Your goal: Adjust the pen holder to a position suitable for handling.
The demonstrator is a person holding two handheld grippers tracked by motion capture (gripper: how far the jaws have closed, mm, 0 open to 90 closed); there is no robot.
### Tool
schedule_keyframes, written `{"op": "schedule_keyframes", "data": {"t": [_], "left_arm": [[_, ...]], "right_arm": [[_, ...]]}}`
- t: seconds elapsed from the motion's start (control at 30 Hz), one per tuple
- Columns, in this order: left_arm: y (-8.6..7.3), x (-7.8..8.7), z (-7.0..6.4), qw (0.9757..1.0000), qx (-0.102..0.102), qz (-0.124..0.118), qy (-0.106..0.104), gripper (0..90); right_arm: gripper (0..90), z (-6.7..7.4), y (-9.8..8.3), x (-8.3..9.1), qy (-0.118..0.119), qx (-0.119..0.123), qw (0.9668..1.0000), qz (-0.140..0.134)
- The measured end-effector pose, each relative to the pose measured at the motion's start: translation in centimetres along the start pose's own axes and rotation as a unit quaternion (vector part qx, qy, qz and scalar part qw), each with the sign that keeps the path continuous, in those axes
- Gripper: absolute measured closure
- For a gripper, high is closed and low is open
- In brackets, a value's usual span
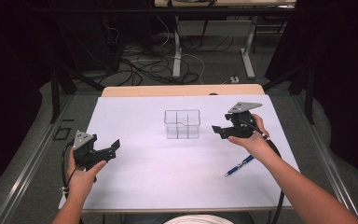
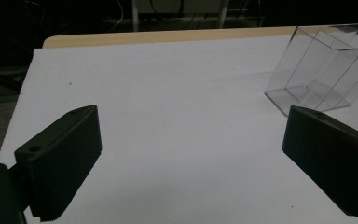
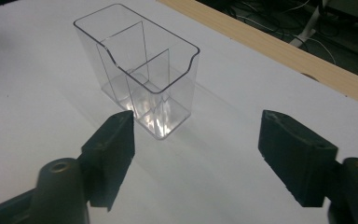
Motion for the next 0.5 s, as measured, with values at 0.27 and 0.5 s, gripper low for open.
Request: {"op": "schedule_keyframes", "data": {"t": [0.27,0.5], "left_arm": [[-0.3,-0.2,-0.1,1.0000,0.001,0.008,-0.004,0.6],[-0.5,-0.4,-0.2,0.9999,-0.002,0.014,-0.005,0.3]], "right_arm": [[14.6,-0.4,-0.7,0.8,-0.004,0.026,0.9991,0.032],[3.0,-0.1,-1.1,1.2,0.007,0.079,0.9954,0.054]]}}
Point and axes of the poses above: each handheld gripper's, and its own axes: x roughly backward along the jaws, y roughly out of its top, z roughly to its left, the point moved 6 cm from there along -x, roughly forward along the jaws, and after that the axes turned 1 degree about x, right-handed, at the moved point
